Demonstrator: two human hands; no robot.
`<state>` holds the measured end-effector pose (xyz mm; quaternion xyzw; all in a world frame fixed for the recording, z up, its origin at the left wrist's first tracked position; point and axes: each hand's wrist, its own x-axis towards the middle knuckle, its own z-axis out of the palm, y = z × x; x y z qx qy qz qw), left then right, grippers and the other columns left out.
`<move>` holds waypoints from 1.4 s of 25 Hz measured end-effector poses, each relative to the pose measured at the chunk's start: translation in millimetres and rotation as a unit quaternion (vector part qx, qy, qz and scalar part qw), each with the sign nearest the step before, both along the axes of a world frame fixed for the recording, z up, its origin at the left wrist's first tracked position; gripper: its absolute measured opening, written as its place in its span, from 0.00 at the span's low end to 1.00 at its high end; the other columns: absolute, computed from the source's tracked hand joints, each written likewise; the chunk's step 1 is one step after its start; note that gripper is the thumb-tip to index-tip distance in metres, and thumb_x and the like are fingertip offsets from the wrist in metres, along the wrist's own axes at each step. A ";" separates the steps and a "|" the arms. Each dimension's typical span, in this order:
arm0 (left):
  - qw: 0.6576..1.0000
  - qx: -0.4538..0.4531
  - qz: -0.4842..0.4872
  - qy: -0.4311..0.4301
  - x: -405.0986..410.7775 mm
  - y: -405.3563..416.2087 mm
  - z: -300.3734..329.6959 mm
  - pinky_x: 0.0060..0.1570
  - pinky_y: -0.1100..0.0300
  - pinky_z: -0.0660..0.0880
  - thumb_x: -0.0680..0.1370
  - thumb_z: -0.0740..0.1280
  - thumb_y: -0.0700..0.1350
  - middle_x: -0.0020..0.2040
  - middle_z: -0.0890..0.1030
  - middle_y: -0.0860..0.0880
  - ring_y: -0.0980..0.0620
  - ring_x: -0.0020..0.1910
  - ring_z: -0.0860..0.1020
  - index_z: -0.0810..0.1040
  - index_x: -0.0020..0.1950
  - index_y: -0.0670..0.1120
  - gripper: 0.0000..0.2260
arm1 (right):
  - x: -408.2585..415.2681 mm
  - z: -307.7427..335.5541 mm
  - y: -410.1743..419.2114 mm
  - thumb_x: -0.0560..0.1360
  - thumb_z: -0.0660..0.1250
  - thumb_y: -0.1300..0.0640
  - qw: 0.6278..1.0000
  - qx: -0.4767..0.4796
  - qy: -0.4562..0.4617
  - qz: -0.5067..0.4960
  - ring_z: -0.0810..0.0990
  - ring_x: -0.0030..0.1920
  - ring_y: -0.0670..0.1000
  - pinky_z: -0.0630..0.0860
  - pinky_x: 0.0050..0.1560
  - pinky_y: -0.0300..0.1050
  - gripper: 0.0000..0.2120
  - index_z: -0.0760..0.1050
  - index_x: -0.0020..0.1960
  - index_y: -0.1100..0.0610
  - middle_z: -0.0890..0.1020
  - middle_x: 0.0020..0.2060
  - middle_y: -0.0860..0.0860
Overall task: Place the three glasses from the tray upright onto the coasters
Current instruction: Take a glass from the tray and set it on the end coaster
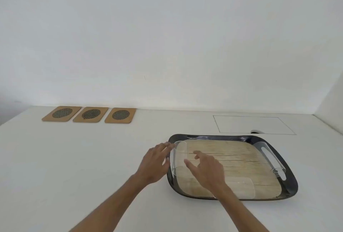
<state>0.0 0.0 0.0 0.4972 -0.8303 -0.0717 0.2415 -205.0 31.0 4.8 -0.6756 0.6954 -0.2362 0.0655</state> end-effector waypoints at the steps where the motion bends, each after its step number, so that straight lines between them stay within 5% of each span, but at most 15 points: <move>1: 0.999 0.016 -0.018 -0.021 -2.0 -1.4 -3.1 0.69 0.55 0.62 0.78 0.59 0.42 0.75 0.67 0.50 0.50 0.73 0.64 0.64 0.76 0.51 0.24 | 4.1 -3.4 -2.5 0.74 0.60 0.30 1.000 0.016 0.011 -0.010 0.84 0.54 0.50 0.76 0.52 0.48 0.31 0.76 0.68 0.48 0.85 0.56 0.45; 4: 0.996 0.048 -0.041 -0.064 -7.5 -6.9 -11.2 0.73 0.53 0.56 0.78 0.57 0.41 0.79 0.59 0.50 0.52 0.77 0.55 0.62 0.77 0.53 0.26 | 22.3 -9.2 -7.8 0.72 0.57 0.26 0.997 0.066 0.011 -0.028 0.83 0.57 0.56 0.76 0.53 0.50 0.36 0.77 0.66 0.52 0.86 0.56 0.51; 9: 0.994 0.047 -0.058 -0.077 -12.5 -16.0 -16.2 0.73 0.54 0.56 0.77 0.57 0.40 0.78 0.61 0.51 0.53 0.77 0.55 0.66 0.74 0.52 0.25 | 35.1 -15.4 -15.9 0.70 0.56 0.23 0.991 0.108 -0.003 -0.075 0.83 0.56 0.59 0.75 0.50 0.51 0.41 0.79 0.61 0.56 0.85 0.54 0.54; 18: 0.993 0.053 -0.092 -0.050 -21.0 -19.8 -23.3 0.74 0.53 0.54 0.75 0.56 0.36 0.79 0.59 0.50 0.51 0.78 0.52 0.63 0.76 0.52 0.29 | 37.7 -9.9 -17.9 0.70 0.63 0.31 0.985 0.112 -0.064 -0.115 0.83 0.56 0.58 0.76 0.51 0.49 0.34 0.78 0.61 0.58 0.85 0.54 0.55; 22: 0.992 0.061 -0.107 -0.021 -26.5 -29.3 -15.3 0.76 0.55 0.51 0.74 0.64 0.40 0.80 0.56 0.53 0.55 0.78 0.48 0.58 0.77 0.56 0.33 | 29.4 10.4 -21.0 0.69 0.61 0.30 0.987 0.062 -0.068 -0.130 0.84 0.49 0.57 0.73 0.42 0.47 0.32 0.80 0.56 0.56 0.87 0.48 0.52; 27: 0.994 0.020 -0.098 0.046 -32.4 -45.0 9.5 0.73 0.57 0.59 0.72 0.72 0.49 0.73 0.70 0.55 0.55 0.73 0.63 0.66 0.72 0.53 0.30 | 23.8 48.7 -36.0 0.69 0.59 0.32 0.990 0.014 -0.066 -0.121 0.76 0.37 0.52 0.68 0.38 0.45 0.27 0.80 0.48 0.54 0.85 0.39 0.49; 30: 0.994 -0.001 -0.074 0.074 -27.8 -50.9 26.7 0.60 0.58 0.71 0.68 0.73 0.55 0.61 0.79 0.56 0.53 0.61 0.74 0.69 0.68 0.54 0.29 | 22.5 66.2 -44.8 0.70 0.56 0.27 0.994 -0.013 -0.060 -0.096 0.81 0.37 0.51 0.69 0.35 0.44 0.31 0.79 0.44 0.54 0.79 0.32 0.45; 35: 0.986 0.009 -0.018 0.165 -7.8 -62.9 47.9 0.55 0.53 0.77 0.65 0.75 0.62 0.56 0.83 0.55 0.54 0.54 0.80 0.74 0.66 0.52 0.32 | 24.0 78.0 -57.7 0.64 0.55 0.18 0.982 -0.006 -0.187 0.007 0.81 0.38 0.43 0.77 0.39 0.44 0.38 0.79 0.50 0.49 0.83 0.37 0.45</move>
